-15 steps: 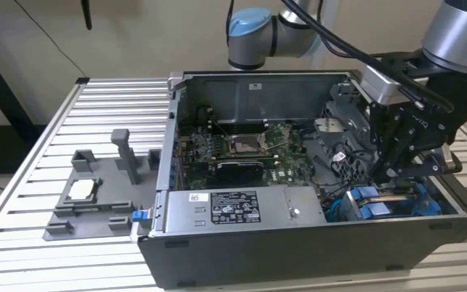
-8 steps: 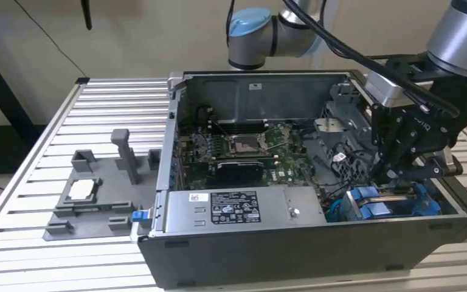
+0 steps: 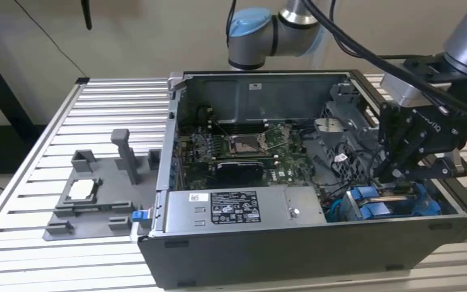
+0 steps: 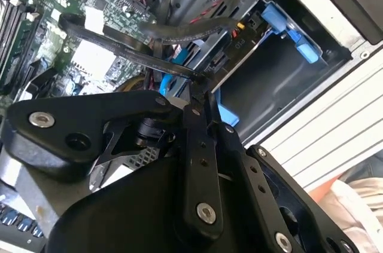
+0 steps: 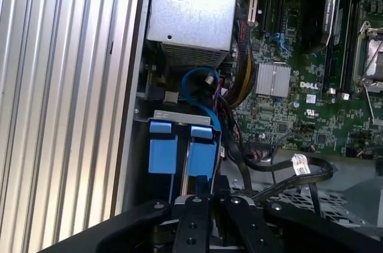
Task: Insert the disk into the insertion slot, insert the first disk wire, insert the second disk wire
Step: 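Insert the second disk wire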
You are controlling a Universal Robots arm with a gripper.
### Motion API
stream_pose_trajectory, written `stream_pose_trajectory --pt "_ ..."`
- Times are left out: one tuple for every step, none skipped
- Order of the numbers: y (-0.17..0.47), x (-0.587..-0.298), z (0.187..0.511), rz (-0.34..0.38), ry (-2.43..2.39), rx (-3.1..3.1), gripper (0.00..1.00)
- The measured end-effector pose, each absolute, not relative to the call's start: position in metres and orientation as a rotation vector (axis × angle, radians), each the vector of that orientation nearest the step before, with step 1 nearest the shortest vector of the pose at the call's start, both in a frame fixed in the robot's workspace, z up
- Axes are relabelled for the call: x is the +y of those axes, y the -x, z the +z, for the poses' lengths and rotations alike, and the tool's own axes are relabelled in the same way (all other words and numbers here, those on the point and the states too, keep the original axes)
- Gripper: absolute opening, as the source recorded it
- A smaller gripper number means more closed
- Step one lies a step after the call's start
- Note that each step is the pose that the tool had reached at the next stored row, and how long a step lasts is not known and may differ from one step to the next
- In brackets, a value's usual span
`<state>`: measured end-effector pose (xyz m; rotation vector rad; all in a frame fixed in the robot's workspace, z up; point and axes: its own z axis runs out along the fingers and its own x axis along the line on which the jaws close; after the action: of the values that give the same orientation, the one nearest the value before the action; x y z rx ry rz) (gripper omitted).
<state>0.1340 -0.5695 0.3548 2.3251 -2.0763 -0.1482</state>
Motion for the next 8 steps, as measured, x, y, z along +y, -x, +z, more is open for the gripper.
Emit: stream_pose_trajectory --pt "-0.1349 -0.5697 0.3545 -0.153 -2.324 -2.076 0.16" --pt "-0.1355 -0.5697 0.3542 -0.156 -2.323 -2.076 0.16" --pt "-0.1358 -0.5697 0.3539 -0.157 -2.321 -2.077 0.16" --pt "-0.1360 -0.5698 0.3537 -0.158 -2.318 -2.080 0.16" --pt "-0.1362 -0.5699 0.3535 -0.159 -2.315 -2.082 0.16" --pt "-0.1365 -0.5700 0.3533 -0.159 -2.312 -2.086 0.16" --pt "-0.1366 -0.5700 0.3531 -0.160 -2.308 -2.089 0.16" --pt "-0.1368 -0.5701 0.3529 -0.161 -2.304 -2.093 0.16"
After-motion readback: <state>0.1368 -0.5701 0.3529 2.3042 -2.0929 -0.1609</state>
